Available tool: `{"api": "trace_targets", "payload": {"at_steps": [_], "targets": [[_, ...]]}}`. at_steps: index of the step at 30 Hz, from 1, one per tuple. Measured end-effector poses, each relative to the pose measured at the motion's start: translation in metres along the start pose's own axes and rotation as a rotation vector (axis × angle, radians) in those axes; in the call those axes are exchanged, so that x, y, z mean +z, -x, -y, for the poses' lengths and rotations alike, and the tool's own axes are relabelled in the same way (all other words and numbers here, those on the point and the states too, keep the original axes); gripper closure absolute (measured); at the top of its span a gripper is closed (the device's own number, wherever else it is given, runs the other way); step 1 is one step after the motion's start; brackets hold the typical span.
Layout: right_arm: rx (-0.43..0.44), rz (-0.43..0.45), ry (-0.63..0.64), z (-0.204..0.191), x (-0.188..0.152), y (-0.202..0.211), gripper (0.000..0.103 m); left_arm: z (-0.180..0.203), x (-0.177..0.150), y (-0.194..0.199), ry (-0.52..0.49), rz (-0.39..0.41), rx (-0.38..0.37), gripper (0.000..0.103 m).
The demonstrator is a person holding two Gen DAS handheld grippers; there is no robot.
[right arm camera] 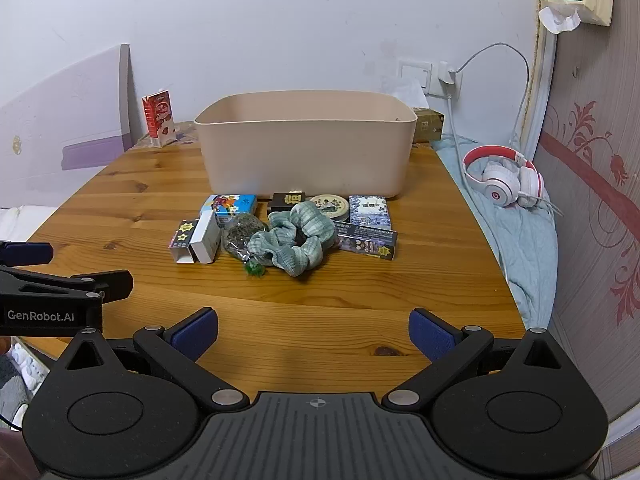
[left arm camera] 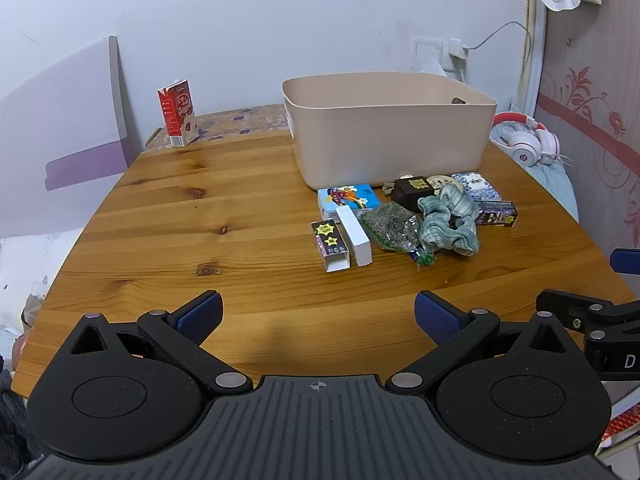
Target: Organize objects
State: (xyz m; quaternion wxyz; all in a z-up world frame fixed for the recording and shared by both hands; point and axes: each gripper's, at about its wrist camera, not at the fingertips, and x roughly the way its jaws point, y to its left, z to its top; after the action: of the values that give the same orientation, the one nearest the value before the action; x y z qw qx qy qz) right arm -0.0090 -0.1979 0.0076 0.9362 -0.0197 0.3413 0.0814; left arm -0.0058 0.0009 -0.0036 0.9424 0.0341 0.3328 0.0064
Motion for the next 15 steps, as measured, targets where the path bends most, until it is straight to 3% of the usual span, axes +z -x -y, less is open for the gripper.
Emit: {"api": "trace_targets", "payload": {"at_steps": [15], "targets": [[-0.002, 0.000, -0.009, 0.0015, 0.0003, -0.0013, 0.000, -0.0015, 0.0003, -0.0035, -0.001, -0.011, -0.007, 0.000]]}}
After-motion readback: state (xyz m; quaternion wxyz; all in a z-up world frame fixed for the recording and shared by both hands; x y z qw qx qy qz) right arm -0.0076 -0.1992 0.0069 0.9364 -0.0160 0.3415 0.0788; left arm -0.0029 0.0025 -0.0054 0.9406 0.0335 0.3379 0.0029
